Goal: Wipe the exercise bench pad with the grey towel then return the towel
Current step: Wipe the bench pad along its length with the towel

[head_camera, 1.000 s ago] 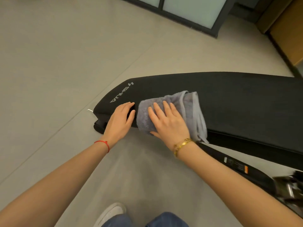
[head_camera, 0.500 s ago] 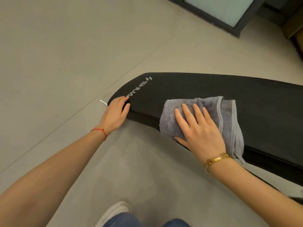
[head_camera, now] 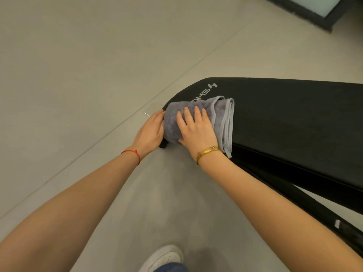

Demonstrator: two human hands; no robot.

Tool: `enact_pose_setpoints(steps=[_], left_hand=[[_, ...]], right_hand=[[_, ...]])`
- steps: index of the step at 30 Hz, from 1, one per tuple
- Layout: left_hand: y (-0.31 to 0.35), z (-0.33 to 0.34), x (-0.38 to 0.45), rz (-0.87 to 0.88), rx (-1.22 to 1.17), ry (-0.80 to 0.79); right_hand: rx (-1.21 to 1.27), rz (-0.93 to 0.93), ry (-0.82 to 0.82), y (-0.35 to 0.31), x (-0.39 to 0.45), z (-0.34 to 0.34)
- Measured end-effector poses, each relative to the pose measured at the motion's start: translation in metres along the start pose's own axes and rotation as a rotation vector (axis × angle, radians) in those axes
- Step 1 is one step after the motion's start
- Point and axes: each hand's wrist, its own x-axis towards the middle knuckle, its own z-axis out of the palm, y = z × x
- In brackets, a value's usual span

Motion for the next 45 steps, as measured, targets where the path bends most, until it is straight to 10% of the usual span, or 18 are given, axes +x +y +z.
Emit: enact_pose_setpoints(steps=[9, 24, 38, 45], left_hand=[[0.003, 0.006, -0.002, -0.098, 0.044, 0.008], [0.013, 0.009, -0.002, -0.104, 0.185, 0.018], [0.207, 0.063, -0.042, 0.314, 0.044, -0.053], [0.219, 0.081, -0.040, 0.342, 0.102, 0.027]], right_hand=[[-0.051, 0.123, 0.214, 0.103, -0.162, -0.032], [-0.028, 0.097, 0.228, 0.028, -0.045, 0.001], [-0.063, 0.272, 0.273, 0.192, -0.305, -0.051], [-0.049, 0.284, 0.342, 0.155, -0.240, -0.032]])
